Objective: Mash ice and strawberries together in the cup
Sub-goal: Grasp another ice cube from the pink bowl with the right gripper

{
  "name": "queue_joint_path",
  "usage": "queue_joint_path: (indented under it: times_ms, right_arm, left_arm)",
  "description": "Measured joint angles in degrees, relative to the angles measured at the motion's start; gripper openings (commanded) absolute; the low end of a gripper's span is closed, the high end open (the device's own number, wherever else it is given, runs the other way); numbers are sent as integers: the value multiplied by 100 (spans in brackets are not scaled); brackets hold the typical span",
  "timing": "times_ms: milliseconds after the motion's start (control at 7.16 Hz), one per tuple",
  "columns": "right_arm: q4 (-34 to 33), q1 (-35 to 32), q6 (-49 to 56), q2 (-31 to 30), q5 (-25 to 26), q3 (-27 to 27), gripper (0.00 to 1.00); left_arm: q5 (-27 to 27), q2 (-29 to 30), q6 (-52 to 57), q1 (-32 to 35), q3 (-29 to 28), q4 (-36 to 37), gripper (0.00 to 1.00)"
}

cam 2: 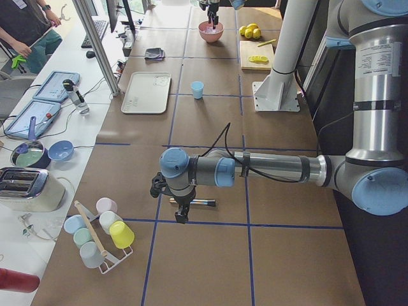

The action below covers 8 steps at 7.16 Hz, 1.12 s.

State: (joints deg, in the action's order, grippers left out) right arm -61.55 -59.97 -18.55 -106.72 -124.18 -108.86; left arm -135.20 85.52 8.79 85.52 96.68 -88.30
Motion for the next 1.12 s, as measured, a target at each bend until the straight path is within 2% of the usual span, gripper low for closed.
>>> queue_joint_path:
  times_ms: [279,558,698,977,1117]
  right_arm:
    - [-27,11,0,-45,23,74,84]
    - [-34,21,0,-31,45,156,77]
    - [-38,25,0,-22,41,167,48]
    - [-45,32,-6,-21,8,182,30]
    - [-45,41,-6,-32,0,196,13]
  left_arm:
    - [2,0,0,0,0,-3,100]
    - [-1,0,0,0,0,0,100]
    - [0,0,0,0,3,1,100]
    - [-3,0,0,0,14,5,100]
    - [-3,0,0,0,19,5,100]
